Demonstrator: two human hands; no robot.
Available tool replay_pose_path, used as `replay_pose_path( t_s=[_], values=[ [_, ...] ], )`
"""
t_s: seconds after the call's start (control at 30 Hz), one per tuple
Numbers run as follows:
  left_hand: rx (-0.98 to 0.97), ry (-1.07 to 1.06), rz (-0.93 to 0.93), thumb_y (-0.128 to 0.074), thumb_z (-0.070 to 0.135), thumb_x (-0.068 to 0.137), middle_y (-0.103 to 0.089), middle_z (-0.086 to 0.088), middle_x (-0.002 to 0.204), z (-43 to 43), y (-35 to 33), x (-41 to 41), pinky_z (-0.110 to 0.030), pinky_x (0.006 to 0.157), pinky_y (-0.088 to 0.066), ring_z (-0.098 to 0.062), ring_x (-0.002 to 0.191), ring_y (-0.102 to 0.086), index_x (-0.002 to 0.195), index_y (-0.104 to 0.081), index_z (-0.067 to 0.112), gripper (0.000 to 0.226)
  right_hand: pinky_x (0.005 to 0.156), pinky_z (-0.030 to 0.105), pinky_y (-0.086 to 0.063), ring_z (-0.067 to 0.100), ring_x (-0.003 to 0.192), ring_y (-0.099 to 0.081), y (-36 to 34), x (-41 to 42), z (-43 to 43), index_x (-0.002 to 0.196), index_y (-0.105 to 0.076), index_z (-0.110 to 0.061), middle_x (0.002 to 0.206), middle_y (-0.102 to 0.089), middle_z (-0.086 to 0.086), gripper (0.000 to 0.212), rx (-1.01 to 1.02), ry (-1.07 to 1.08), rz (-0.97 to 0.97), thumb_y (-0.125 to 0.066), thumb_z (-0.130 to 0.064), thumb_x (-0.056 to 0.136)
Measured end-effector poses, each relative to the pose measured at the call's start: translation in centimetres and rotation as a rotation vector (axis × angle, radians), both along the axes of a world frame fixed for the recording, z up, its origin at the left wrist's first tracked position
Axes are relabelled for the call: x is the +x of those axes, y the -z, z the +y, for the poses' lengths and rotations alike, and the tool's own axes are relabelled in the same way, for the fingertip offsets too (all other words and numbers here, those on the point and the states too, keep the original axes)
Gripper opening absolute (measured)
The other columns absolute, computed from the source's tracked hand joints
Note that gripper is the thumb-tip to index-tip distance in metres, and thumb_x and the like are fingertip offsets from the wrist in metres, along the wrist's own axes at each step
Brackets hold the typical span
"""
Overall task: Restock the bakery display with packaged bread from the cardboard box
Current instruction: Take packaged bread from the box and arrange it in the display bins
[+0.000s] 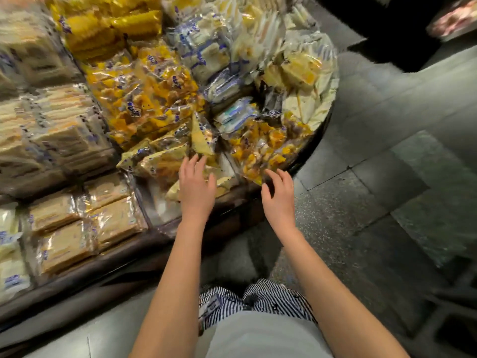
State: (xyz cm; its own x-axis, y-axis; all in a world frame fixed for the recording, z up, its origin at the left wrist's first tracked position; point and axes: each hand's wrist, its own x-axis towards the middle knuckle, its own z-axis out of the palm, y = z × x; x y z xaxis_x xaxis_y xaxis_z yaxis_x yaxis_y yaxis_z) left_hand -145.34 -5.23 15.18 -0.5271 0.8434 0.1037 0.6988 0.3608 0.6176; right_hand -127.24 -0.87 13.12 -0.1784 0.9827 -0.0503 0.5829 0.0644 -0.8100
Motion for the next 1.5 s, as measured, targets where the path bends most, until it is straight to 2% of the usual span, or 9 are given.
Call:
replay_pose_path(
  t_s=[0.2,0.37,0.47,0.57,0.67,0.8,1.1,1.33,1.5],
  values=[
    [0.026,0.395,0.025,-0.059,0.013,0.094,-0.043,-0.016,0.149,8.3,-0.2,16.9,-0.029,0.120,-0.002,-0.034,0.144,-0.029,0.143,-0.048,0.008,0.050,0.117,0.033,-0.016,0.030,0.144,-0.023,-0.1,16.7,4.2,0.139,-0.050,-0.008,0.149,-0.038,0.017,0.041,-0.081,0.362,-0.035,-0.050,-0.011,0.098],
    [0.030,0.760,0.065,-0.062,0.009,0.089,-0.048,-0.022,0.143,13.1,-0.2,29.1,-0.044,0.118,-0.021,-0.042,0.137,-0.037,0.138,-0.053,0.005,0.050,0.116,0.029,-0.015,0.029,0.143,-0.024,0.3,28.0,3.3,0.139,-0.051,-0.007,0.148,-0.038,0.018,0.041,-0.089,0.662,0.006,-0.052,-0.008,0.097],
    [-0.012,0.932,0.100,-0.062,0.012,0.088,-0.048,-0.023,0.143,14.9,0.4,35.6,-0.048,0.118,-0.024,-0.044,0.137,-0.036,0.137,-0.053,0.005,0.051,0.118,0.036,-0.018,0.035,0.141,-0.028,0.9,33.2,2.5,0.138,-0.052,-0.005,0.146,-0.041,0.021,0.042,-0.089,0.831,-0.002,-0.054,-0.006,0.095],
    [-0.063,1.091,0.119,-0.063,0.009,0.088,-0.044,-0.022,0.147,16.6,1.7,41.2,-0.048,0.117,-0.024,-0.045,0.138,-0.034,0.139,-0.052,0.007,0.053,0.116,0.037,-0.021,0.036,0.138,-0.032,1.8,37.6,2.4,0.137,-0.052,-0.003,0.142,-0.044,0.024,0.044,-0.125,0.965,-0.015,-0.057,-0.006,0.094],
    [-0.153,1.188,0.125,-0.059,0.014,0.092,-0.037,-0.016,0.154,18.7,2.8,46.4,-0.044,0.118,-0.021,-0.038,0.142,-0.027,0.145,-0.046,0.013,0.054,0.117,0.038,-0.020,0.034,0.140,-0.029,2.4,41.7,3.0,0.140,-0.049,-0.005,0.144,-0.043,0.023,0.046,-0.174,1.053,-0.035,-0.056,-0.009,0.095],
    [-0.200,1.291,0.107,-0.054,0.018,0.098,-0.028,-0.007,0.160,22.5,3.8,53.7,-0.043,0.119,-0.022,-0.031,0.146,-0.018,0.151,-0.036,0.021,0.056,0.118,0.043,-0.023,0.026,0.147,-0.014,2.8,47.5,4.8,0.148,-0.039,-0.016,0.156,-0.028,0.011,0.047,-0.255,1.162,-0.043,-0.049,-0.020,0.102],
    [-0.230,1.533,0.133,-0.050,0.020,0.100,-0.031,-0.008,0.158,31.3,2.4,68.8,-0.044,0.119,-0.020,-0.032,0.146,-0.018,0.152,-0.033,0.020,0.055,0.112,0.044,-0.030,0.028,0.145,-0.020,2.7,58.5,9.2,0.150,-0.033,-0.016,0.155,-0.030,0.010,0.052,-0.362,1.432,0.020,-0.051,-0.021,0.101],
    [-0.367,1.724,0.185,-0.050,0.018,0.101,-0.034,-0.007,0.155,31.2,4.3,77.2,-0.046,0.118,-0.024,-0.032,0.144,-0.021,0.153,-0.031,0.021,0.056,0.114,0.046,-0.031,0.030,0.144,-0.024,4.3,64.6,8.0,0.150,-0.033,-0.017,0.155,-0.030,0.012,0.054,-0.463,1.655,0.113,-0.052,-0.023,0.101],
    [-0.434,1.872,0.218,-0.053,0.018,0.100,-0.033,-0.007,0.155,29.5,5.9,84.8,-0.049,0.116,-0.026,-0.031,0.143,-0.021,0.153,-0.031,0.024,0.058,0.117,0.046,-0.025,0.033,0.144,-0.021,6.0,70.0,6.4,0.150,-0.034,-0.015,0.150,-0.034,0.016,0.054,-0.515,1.764,0.168,-0.053,-0.021,0.099]
  ],
)
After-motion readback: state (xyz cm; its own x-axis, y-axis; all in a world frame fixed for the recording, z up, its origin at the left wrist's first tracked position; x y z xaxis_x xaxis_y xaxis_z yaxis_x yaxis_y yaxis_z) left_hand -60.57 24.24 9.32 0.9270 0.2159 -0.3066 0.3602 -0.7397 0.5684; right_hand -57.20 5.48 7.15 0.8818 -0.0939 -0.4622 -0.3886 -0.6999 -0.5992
